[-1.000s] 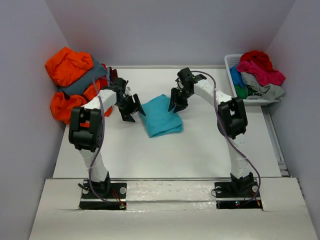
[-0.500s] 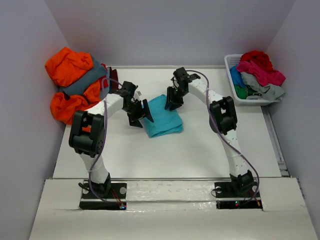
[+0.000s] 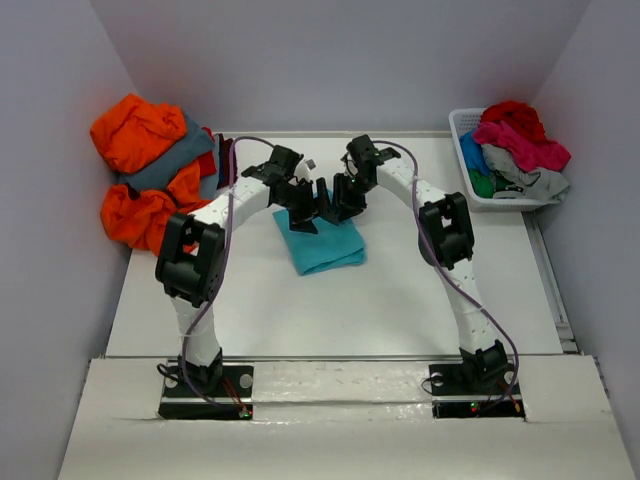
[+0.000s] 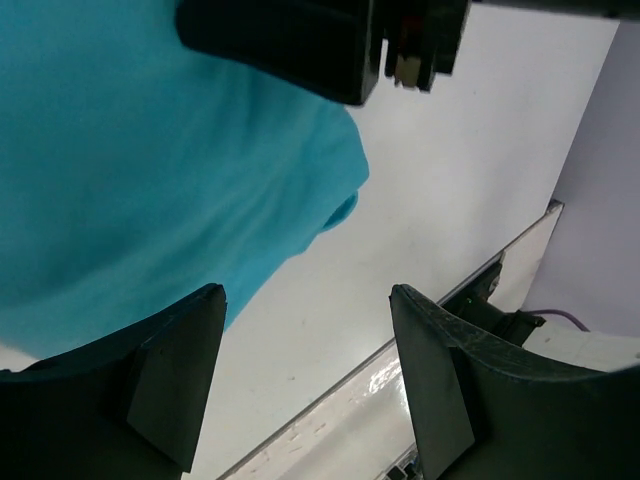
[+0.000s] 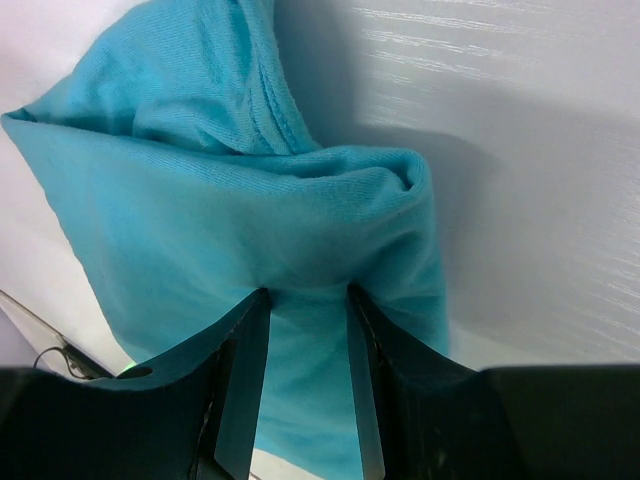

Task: Fold and stack the t-shirts
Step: Smooth out the square-folded T-shirt at the center of the board.

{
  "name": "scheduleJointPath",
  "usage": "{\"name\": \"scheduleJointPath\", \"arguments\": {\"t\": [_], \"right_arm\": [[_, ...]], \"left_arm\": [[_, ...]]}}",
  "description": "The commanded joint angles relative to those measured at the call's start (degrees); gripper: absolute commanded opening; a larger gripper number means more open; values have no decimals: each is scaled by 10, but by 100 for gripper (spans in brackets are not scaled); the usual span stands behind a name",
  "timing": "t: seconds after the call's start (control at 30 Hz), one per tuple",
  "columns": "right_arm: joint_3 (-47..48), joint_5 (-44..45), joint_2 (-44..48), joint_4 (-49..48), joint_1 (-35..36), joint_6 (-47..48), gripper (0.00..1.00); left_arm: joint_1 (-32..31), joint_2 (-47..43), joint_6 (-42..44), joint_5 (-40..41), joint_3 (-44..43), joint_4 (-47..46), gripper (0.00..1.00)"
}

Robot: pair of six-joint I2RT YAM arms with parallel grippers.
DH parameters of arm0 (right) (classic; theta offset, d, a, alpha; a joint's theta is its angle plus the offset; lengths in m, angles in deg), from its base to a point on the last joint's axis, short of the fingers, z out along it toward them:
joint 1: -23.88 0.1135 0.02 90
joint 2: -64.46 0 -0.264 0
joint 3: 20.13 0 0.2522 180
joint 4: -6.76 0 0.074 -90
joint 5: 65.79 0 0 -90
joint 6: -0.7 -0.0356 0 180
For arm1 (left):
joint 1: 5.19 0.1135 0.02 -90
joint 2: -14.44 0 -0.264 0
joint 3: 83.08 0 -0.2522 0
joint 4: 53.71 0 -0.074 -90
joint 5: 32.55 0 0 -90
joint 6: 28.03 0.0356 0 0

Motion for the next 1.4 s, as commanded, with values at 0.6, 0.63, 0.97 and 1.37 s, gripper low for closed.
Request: {"name": "scheduleJointPath", "arguments": {"t": [0.6,0.63,0.97,1.37], "right_arm": [[-11,10,-18,0,-5,18,43],[-11,11,-18,1,-5,18,43],[-3,10,-27,5,-5,17,43],[-12,22,-22,11,-10,19,43]], "left_arm": [[-24,-4,-27,50,66,37,78],[-24,-17,-26,53,63,42,78],[-24,-2,-17,56,102,42,78],[-24,17,-6,63,114,41,78]]}}
